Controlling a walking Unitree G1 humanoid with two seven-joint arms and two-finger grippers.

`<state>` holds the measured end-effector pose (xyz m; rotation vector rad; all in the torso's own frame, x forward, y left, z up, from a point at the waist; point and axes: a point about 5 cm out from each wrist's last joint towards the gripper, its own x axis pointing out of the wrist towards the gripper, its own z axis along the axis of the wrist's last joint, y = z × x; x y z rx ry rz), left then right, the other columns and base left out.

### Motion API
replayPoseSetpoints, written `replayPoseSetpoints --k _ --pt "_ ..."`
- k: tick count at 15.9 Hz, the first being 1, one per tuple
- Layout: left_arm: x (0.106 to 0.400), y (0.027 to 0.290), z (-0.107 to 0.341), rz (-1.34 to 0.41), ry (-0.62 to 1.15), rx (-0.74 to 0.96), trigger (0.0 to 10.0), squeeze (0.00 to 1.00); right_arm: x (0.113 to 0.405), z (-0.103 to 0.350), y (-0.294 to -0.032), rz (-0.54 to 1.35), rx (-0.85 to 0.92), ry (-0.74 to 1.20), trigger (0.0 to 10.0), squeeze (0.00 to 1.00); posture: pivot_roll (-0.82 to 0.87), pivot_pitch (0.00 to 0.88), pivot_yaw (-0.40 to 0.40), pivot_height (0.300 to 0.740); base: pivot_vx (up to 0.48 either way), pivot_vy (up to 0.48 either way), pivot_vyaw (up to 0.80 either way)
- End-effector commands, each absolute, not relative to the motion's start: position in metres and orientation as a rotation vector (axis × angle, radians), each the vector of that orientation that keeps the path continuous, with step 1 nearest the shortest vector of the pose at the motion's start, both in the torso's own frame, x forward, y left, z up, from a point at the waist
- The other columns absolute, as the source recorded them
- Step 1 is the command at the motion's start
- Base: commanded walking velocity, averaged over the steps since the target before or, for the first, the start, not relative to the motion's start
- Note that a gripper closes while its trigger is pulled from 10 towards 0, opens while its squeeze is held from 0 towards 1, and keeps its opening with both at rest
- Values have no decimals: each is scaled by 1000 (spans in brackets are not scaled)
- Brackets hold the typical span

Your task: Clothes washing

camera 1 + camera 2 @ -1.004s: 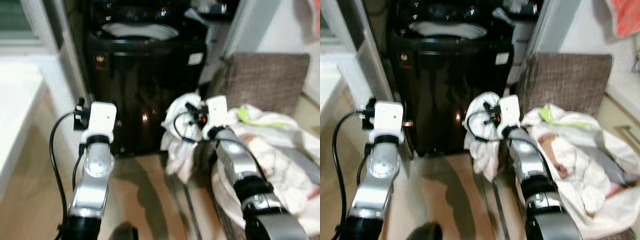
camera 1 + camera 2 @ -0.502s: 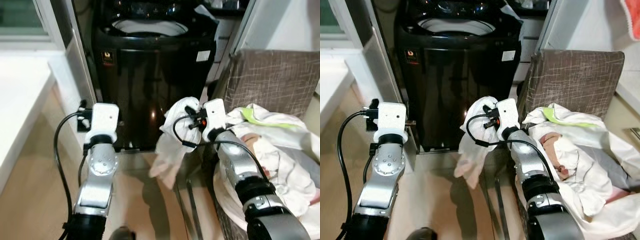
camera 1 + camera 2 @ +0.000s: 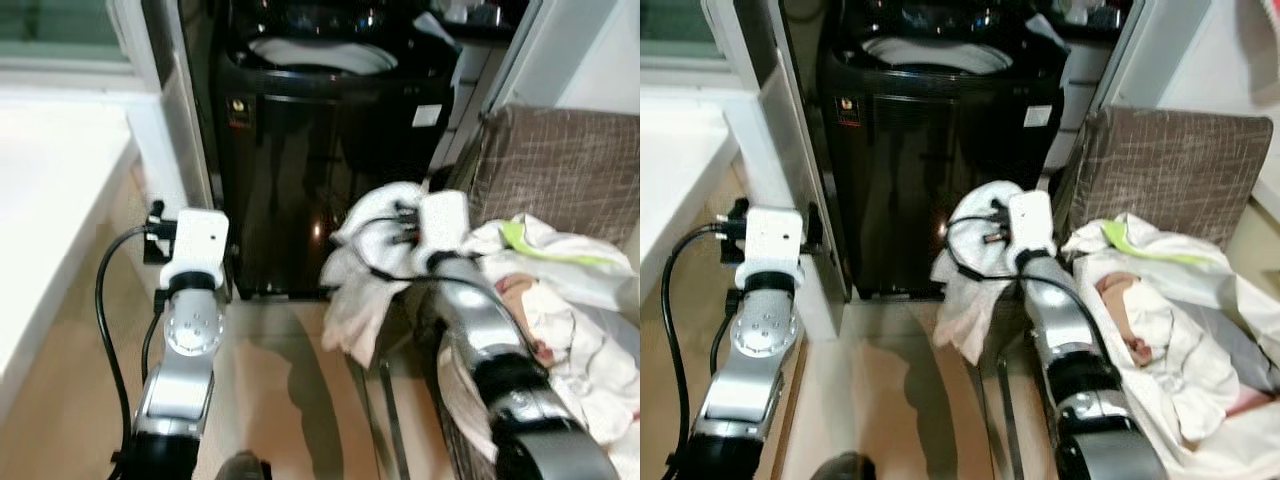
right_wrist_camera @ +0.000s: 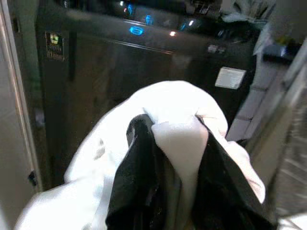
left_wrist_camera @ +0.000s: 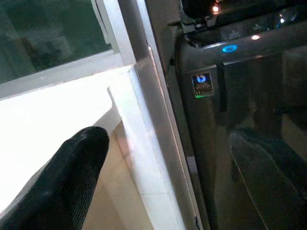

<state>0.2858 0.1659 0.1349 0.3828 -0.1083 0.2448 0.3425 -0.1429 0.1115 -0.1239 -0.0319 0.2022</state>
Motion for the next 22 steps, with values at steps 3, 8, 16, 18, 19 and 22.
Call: replayPoseSetpoints --k 3,8,16,18,19,22 --pt "280 171 130 243 -76 347 10000 0 320 92 -150 218 -98 32 10000 0 27 7 -64 740 0 0 0" --pt "283 162 139 224 -125 383 10000 0 318 95 -146 270 -100 17 10000 0 23 0 -63 740 0 0 0" --pt "287 153 138 163 -120 369 10000 0 328 94 -146 272 -110 44 10000 0 16 0 -51 740 0 0 482" --pt "290 148 144 105 -158 354 10000 0 332 107 -152 142 -57 -37 10000 0 6 0 -47 740 0 0 0" --pt "290 147 146 94 -167 349 10000 0 333 110 -154 109 -35 -54 10000 0 6 0 -47 740 0 0 0" --pt "293 145 152 86 -180 357 10000 0 324 103 -172 7 43 -24 10000 0 6 0 -49 740 480 0 0"
